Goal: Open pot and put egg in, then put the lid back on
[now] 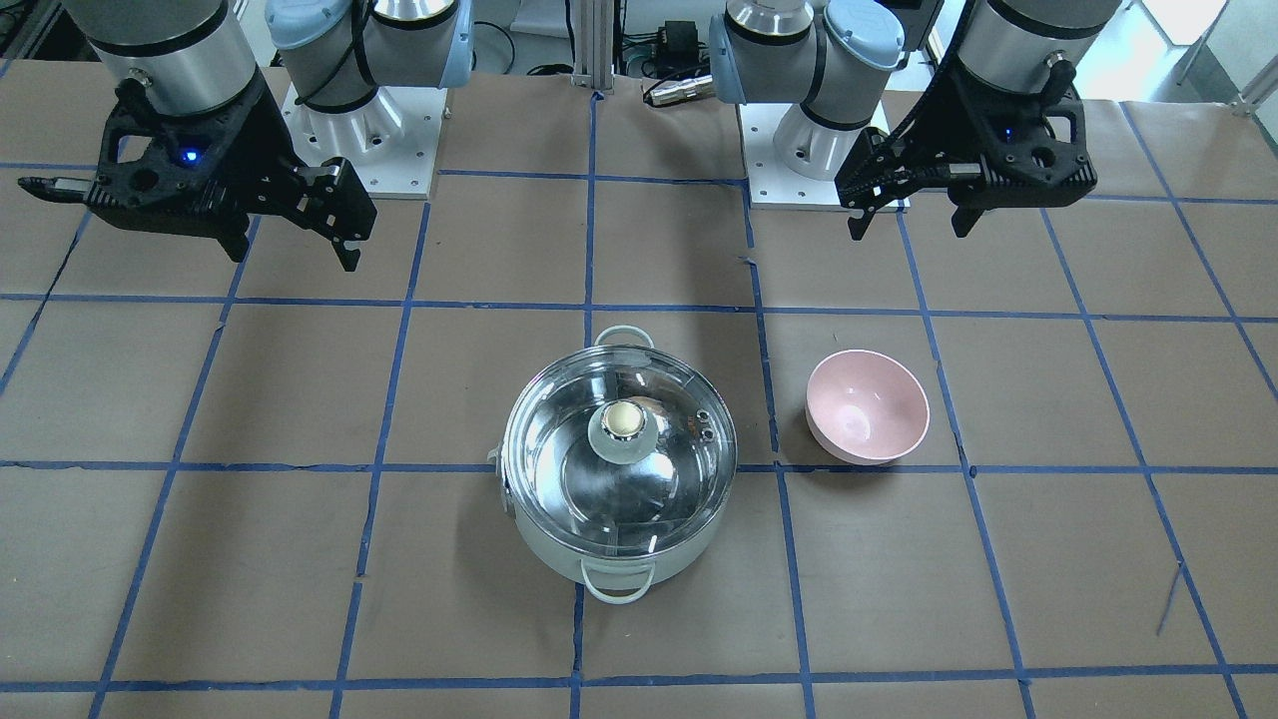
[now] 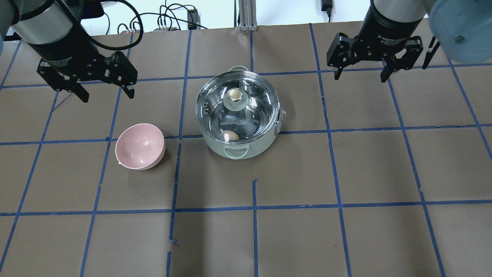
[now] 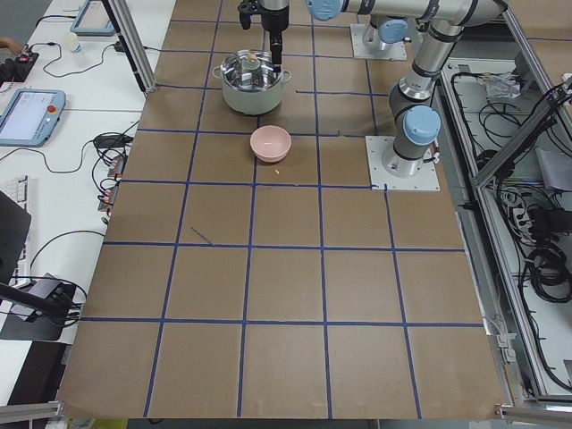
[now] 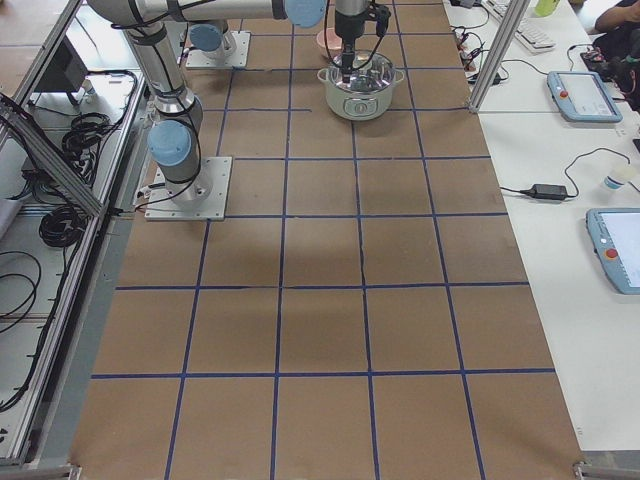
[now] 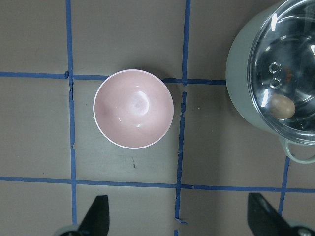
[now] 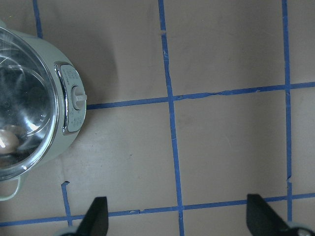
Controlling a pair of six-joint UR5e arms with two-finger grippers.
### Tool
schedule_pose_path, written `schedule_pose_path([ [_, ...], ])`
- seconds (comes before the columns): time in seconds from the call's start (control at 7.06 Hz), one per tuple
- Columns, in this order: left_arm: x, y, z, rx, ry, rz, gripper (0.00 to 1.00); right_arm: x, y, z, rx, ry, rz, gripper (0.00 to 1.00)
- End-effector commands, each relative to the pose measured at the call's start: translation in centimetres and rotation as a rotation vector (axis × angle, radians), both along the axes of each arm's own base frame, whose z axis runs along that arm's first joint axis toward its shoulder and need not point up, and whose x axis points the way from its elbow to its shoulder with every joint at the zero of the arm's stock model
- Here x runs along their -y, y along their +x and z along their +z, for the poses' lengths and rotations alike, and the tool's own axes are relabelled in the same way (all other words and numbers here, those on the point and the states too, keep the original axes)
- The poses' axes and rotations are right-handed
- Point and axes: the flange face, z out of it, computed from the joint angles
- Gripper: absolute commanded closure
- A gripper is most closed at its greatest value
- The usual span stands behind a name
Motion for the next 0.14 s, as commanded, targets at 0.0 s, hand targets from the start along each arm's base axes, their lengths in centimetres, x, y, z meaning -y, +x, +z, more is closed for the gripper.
schedule_pose_path([
  [0.0, 0.03, 0.01, -0.07, 0.001, 0.002, 0.0, 0.0, -0.04, 0.25, -0.36, 0.009, 0.007, 0.005, 0.0],
])
